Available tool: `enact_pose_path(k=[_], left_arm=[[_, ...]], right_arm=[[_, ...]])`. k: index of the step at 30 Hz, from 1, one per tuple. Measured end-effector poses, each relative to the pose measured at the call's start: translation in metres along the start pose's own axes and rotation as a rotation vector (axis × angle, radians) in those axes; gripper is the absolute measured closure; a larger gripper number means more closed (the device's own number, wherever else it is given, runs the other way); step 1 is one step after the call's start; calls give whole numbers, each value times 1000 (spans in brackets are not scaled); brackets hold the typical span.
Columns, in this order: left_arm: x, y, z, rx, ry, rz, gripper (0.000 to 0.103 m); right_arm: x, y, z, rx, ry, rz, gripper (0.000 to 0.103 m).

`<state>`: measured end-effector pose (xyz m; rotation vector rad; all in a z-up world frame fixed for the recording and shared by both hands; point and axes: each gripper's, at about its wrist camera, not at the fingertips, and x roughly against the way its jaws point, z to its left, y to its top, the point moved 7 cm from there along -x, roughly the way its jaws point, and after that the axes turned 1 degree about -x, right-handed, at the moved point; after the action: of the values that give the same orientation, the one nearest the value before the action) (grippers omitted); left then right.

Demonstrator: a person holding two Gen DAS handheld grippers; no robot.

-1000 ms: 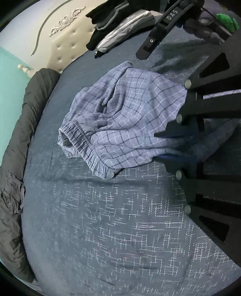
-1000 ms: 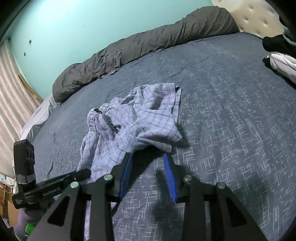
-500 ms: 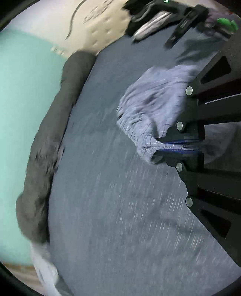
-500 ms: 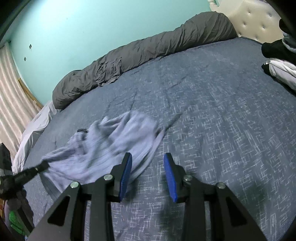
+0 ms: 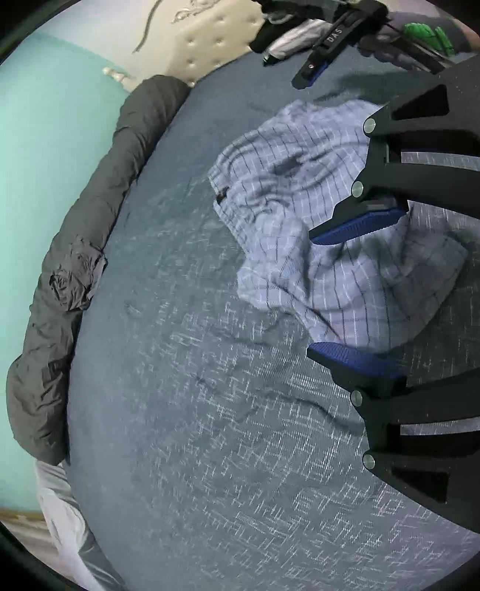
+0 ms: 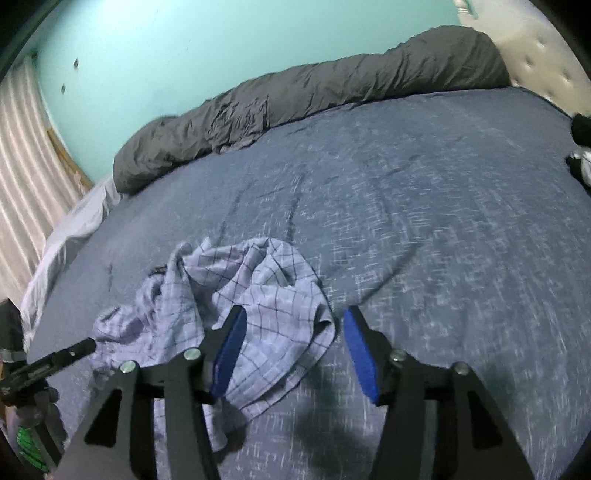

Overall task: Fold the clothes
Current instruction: 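Grasp the waistband with the left tool while the right tool grasps the shorts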

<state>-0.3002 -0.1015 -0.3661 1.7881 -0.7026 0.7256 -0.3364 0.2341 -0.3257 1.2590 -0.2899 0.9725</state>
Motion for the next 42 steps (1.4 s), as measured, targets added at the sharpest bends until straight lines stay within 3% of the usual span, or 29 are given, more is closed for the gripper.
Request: enact_pose_path(k=[10,12,14,17,19,21,25,29,31,35,38,39,42], left_arm=[[-11,-13,5,-8,-9,53,44],[-15,-15,3,-12,-22,69,44],[-19,-17,2,-10,-31,82,44],[-21,-19,1,-3,-47,97,65],[-21,-20,-2,-6,-70,110,87],[-15,-19,-9,-24,-93,110,96],[2,-15,-23,-54,-146,99,97],[23,-17,-37,-36,-230,108,97],[25,-24,-46,-41,-265,147,97],[12,-54,-52,-68,-230,261,96],[18,-61,-51,-93,-188,265,94],[21,-56,-49,-96,-173,246,90],[28,-37,-43,-92,-140,179,66]], right_arm=[[-42,2,-3,26,-3,68,49],[-48,-3,-6,14,17,86,91],[-43,-3,-9,3,24,69,98],[-25,3,-14,-9,27,16,100],[-8,9,-18,-13,17,-27,100],[15,12,-22,-23,12,-59,100],[62,12,-35,-56,-4,-109,100],[107,-4,-51,-89,-24,-103,101],[115,-25,-57,-86,-44,-48,100],[118,-70,-66,-92,-76,95,100],[117,-84,-67,-112,-80,152,100],[122,-78,-67,-110,-91,125,98],[137,-59,-66,-104,-121,46,94]])
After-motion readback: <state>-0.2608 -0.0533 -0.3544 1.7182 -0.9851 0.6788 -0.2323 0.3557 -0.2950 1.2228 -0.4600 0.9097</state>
